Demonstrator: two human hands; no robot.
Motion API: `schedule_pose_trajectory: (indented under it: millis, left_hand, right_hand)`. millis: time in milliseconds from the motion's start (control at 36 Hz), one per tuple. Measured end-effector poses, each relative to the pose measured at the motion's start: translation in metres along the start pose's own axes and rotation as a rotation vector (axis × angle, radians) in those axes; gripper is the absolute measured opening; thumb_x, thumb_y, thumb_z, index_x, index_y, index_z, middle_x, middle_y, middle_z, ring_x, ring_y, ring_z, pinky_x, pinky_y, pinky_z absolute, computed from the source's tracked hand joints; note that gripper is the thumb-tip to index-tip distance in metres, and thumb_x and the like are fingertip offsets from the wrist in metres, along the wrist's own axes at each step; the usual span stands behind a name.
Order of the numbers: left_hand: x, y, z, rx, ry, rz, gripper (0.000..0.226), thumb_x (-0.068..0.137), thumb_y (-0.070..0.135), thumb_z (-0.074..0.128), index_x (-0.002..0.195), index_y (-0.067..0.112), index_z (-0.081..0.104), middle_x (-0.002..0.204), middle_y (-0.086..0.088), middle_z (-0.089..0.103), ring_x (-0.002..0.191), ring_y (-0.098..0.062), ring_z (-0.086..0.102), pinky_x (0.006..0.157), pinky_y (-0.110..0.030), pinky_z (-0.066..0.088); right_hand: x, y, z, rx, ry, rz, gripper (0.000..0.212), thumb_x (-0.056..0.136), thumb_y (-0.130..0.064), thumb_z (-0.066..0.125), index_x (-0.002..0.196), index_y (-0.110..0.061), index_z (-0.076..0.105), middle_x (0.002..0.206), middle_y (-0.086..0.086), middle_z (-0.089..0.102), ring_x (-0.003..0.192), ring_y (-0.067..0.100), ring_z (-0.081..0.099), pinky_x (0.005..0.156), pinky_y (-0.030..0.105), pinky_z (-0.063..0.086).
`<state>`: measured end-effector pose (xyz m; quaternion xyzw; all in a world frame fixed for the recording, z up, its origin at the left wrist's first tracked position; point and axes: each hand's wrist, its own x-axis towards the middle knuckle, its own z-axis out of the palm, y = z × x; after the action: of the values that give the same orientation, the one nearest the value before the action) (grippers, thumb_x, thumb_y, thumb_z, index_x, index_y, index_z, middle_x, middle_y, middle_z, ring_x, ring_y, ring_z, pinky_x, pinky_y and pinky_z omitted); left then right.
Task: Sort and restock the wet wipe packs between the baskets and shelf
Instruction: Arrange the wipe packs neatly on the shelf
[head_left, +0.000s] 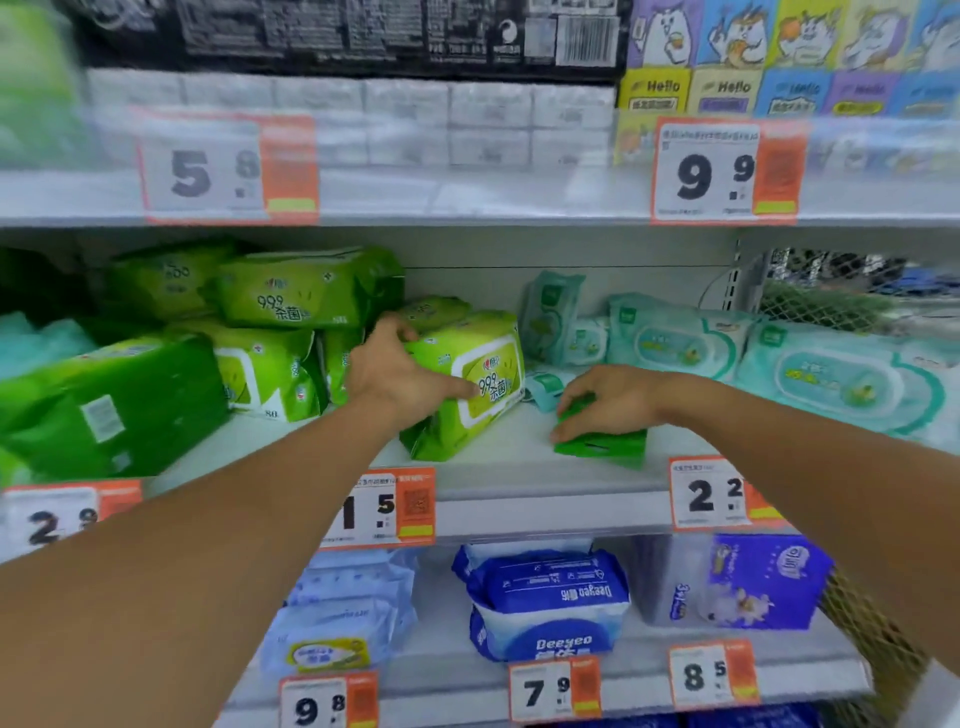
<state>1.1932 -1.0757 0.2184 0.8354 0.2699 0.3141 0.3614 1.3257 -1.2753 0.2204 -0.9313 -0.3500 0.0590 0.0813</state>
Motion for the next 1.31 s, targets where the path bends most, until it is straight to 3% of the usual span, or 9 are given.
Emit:
schedule_pose_trajectory:
  millis: [222, 333, 417, 694, 833, 917, 1056, 1194, 1306]
  left_hand:
    - [-0.003, -0.002, -0.025, -0.552, 0.118, -0.051, 0.082, 0.041, 0.023, 0.099, 0.11, 0.027, 0.055, 0.102, 0.003, 0.069, 0.09, -0.016, 0.069, 0.073, -0.03, 0.058]
    - [-0.013, -0.002, -0.068, -0.803, -0.076, -0.08, 0.074, 0.048, 0.006, 0.092, 0.114, 0.019, 0.061, 0.097, -0.006, 0.077, 0.081, -0.024, 0.075, 0.066, -0.046, 0.061]
    - [-0.029, -0.012, -0.096, -0.837, -0.147, -0.132, 0.057, 0.063, 0.014, 0.085, 0.115, 0.018, 0.063, 0.097, -0.008, 0.077, 0.08, -0.025, 0.075, 0.064, -0.043, 0.06]
    - [-0.117, -0.096, -0.171, -0.669, -0.457, -0.281, 0.042, 0.063, 0.027, 0.082, 0.104, 0.017, 0.076, 0.103, -0.009, 0.076, 0.087, -0.024, 0.074, 0.082, -0.046, 0.06]
    - [-0.182, -0.18, -0.183, -0.597, -0.57, -0.544, 0.023, 0.07, 0.035, 0.072, 0.086, 0.021, 0.082, 0.1, -0.008, 0.077, 0.082, -0.022, 0.073, 0.088, -0.046, 0.056]
    - [-0.214, -0.229, -0.187, -0.651, -0.523, -0.617, 0.025, 0.072, 0.032, 0.075, 0.093, 0.018, 0.081, 0.108, -0.011, 0.075, 0.09, -0.026, 0.073, 0.095, -0.048, 0.054]
    - [-0.249, -0.288, -0.189, -0.619, -0.443, -0.685, 0.061, 0.069, 0.039, 0.085, 0.122, 0.016, 0.067, 0.117, -0.014, 0.071, 0.105, -0.031, 0.07, 0.095, -0.053, 0.053]
    - [-0.287, -0.333, -0.176, -0.451, -0.513, -0.846, 0.053, 0.086, 0.046, 0.07, 0.129, 0.016, 0.061, 0.113, -0.008, 0.073, 0.103, -0.029, 0.07, 0.095, -0.053, 0.053]
    - [-0.292, -0.336, -0.158, -0.031, -0.619, -0.744, 0.043, 0.097, 0.04, 0.058, 0.13, 0.011, 0.057, 0.127, 0.002, 0.058, 0.103, -0.021, 0.062, 0.084, -0.035, 0.057]
  right_hand:
    - [0.014, -0.023, -0.01, 0.85, 0.105, 0.014, 0.106, 0.057, -0.046, 0.092, 0.147, -0.019, 0.043, 0.145, -0.003, 0.053, 0.132, 0.017, 0.05, 0.114, 0.036, 0.035]
    - [0.003, -0.056, -0.013, 1.385, -0.094, -0.177, 0.044, 0.071, -0.022, 0.074, 0.113, -0.009, 0.071, 0.113, 0.007, 0.074, 0.106, 0.021, 0.07, 0.099, 0.04, 0.054]
    - [-0.021, -0.087, -0.014, 1.499, -0.15, -0.276, 0.042, 0.066, -0.033, 0.076, 0.103, -0.013, 0.076, 0.111, 0.011, 0.075, 0.097, 0.022, 0.074, 0.088, 0.041, 0.059]
    - [-0.098, -0.187, 0.065, 1.419, -0.249, -0.179, 0.041, 0.083, -0.041, 0.067, 0.116, -0.017, 0.072, 0.107, 0.007, 0.076, 0.095, 0.022, 0.075, 0.083, 0.041, 0.061]
    - [-0.124, -0.233, 0.157, 1.282, -0.263, -0.103, 0.108, 0.081, -0.039, 0.078, 0.156, -0.042, 0.0, 0.12, -0.002, 0.072, 0.099, 0.021, 0.073, 0.08, 0.041, 0.061]
    - [-0.14, -0.259, 0.206, 1.144, -0.142, -0.076, 0.095, 0.072, -0.045, 0.085, 0.148, -0.029, 0.032, 0.119, -0.006, 0.068, 0.103, 0.018, 0.07, 0.094, 0.04, 0.056]
    - [-0.157, -0.277, 0.282, 1.267, -0.484, -0.027, 0.05, 0.077, -0.04, 0.083, 0.119, -0.017, 0.07, 0.107, 0.006, 0.076, 0.097, 0.027, 0.074, 0.094, 0.051, 0.056]
    - [-0.16, -0.271, 0.327, 1.037, -0.57, 0.099, 0.075, 0.071, -0.048, 0.086, 0.132, -0.02, 0.052, 0.12, 0.0, 0.068, 0.098, 0.019, 0.071, 0.07, 0.03, 0.057]
    - [-0.153, -0.245, 0.335, 0.559, -0.378, -0.046, 0.05, 0.092, -0.024, 0.071, 0.137, -0.012, 0.053, 0.138, 0.01, 0.055, 0.118, 0.03, 0.058, 0.093, 0.045, 0.053]
